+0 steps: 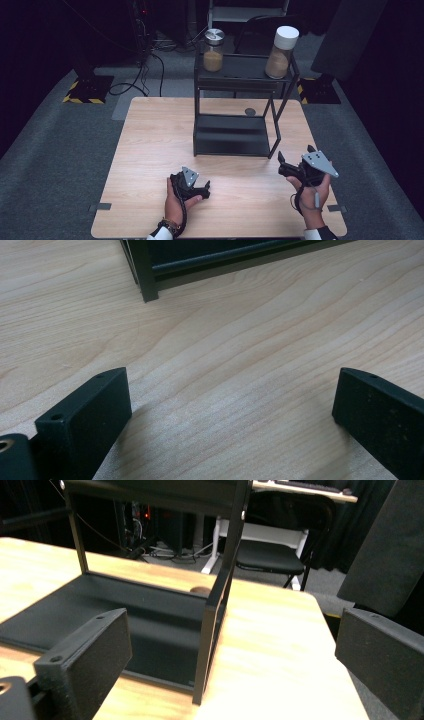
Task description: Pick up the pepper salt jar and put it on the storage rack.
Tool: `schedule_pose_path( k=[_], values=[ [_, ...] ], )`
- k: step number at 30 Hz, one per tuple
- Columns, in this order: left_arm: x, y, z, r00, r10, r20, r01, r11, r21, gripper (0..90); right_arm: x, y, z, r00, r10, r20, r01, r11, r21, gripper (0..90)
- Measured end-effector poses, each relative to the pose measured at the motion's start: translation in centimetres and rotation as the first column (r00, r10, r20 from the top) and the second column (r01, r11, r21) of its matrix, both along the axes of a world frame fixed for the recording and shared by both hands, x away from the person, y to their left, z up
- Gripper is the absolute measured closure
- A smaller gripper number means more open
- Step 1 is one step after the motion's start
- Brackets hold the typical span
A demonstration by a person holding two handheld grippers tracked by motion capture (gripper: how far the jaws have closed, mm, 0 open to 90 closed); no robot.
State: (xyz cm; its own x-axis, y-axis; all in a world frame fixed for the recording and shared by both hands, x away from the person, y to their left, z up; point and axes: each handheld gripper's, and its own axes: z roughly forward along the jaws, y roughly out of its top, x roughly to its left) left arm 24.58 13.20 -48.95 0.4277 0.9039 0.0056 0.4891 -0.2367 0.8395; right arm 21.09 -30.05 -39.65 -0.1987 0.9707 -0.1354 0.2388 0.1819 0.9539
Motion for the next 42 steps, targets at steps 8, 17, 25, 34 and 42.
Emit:
schedule_pose_path(
  k=[8, 17, 25, 34, 42],
  values=[
    [0.0, 0.0, 0.0, 1.0000, -0.001, 0.000, 0.001, 1.0000, 0.000, 2.1, -0.3, -0.2, -1.7, 0.9993, 0.001, -0.037, -0.001, 1.000, -0.007, 1.4],
    [0.0, 0.0, 0.0, 1.0000, 0.000, 0.000, 0.000, 1.0000, 0.000, 2.1, -0.6, -0.4, -3.5, 0.9963, -0.004, -0.086, 0.003, 1.000, -0.014, 1.5],
    [0.0, 0.0, 0.0, 1.0000, -0.002, 0.000, 0.002, 1.0000, 0.000, 2.1, -0.9, -0.8, -5.1, 0.9904, -0.015, -0.137, 0.013, 1.000, -0.020, 1.5],
    [0.0, -0.1, 0.0, 1.0000, -0.002, -0.001, 0.002, 1.0000, 0.000, 2.2, -1.3, -1.0, -6.6, 0.9814, -0.011, -0.191, 0.006, 1.000, -0.024, 1.6],
    [0.0, -0.1, 0.0, 1.0000, -0.002, -0.001, 0.002, 1.0000, -0.001, 2.2, -1.1, -1.4, -7.5, 0.9711, -0.022, -0.237, 0.016, 0.999, -0.029, 1.6]
  ],
)
